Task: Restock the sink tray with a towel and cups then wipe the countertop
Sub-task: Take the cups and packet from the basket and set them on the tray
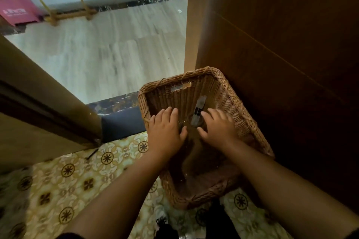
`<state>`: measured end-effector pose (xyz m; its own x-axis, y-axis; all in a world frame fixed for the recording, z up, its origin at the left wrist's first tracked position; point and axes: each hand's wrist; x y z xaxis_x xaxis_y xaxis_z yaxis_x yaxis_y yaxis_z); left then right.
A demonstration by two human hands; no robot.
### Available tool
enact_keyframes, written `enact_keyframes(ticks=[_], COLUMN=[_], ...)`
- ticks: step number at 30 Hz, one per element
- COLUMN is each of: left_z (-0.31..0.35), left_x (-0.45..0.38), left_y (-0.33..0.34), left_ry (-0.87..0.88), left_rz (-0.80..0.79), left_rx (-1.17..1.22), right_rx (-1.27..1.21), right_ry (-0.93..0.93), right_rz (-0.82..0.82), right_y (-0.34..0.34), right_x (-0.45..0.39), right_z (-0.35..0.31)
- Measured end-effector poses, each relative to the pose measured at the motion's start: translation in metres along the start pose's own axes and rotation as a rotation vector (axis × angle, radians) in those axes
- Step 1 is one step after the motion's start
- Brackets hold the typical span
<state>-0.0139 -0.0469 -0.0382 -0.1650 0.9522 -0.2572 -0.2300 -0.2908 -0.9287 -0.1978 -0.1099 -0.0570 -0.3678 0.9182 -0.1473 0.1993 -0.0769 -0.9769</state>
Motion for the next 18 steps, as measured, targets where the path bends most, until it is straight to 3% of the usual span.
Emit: enact_keyframes(ticks=[3,5,9,11,18], left_z=[0.019,0.029,0.023,0.016,-0.003], left_x=[-0.01,-0.017,-0.024,-0.023,-0.021], left_y=[0.032,0.062,0.127,0.159,0.249], left_ry=[-0.167,-0.368,-0.878,-1.038,-1.135], left_rz=[0.014,-0.011,-0.069,-0.059,0.045], left_rx=[0.042,0.097,0.189,0.202,0.336], right_rx=[-0.047,-0.09,-0.26,-0.309,-0.575], right_ry=[-0.025,-0.009,0.221,0.332,0.45], right_rz=[-0.037,-0.097,-0.231,-0.243,-0.187], right_y=[0.028,0.055,0.119,0.149,0.23], right_x=[-0.022,-0.035,-0.049,-0.052,-0.062], right_z=[0.019,0.028,0.042,0.051,0.06])
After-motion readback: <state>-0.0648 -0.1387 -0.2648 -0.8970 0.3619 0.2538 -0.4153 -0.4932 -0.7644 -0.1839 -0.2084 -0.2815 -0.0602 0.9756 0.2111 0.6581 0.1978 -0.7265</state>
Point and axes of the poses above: each hand's wrist, its own x-axis away from the middle knuckle, its own y-axis out of the palm, z = x × y, and after that the axes turned 13 degrees about z, right-handed
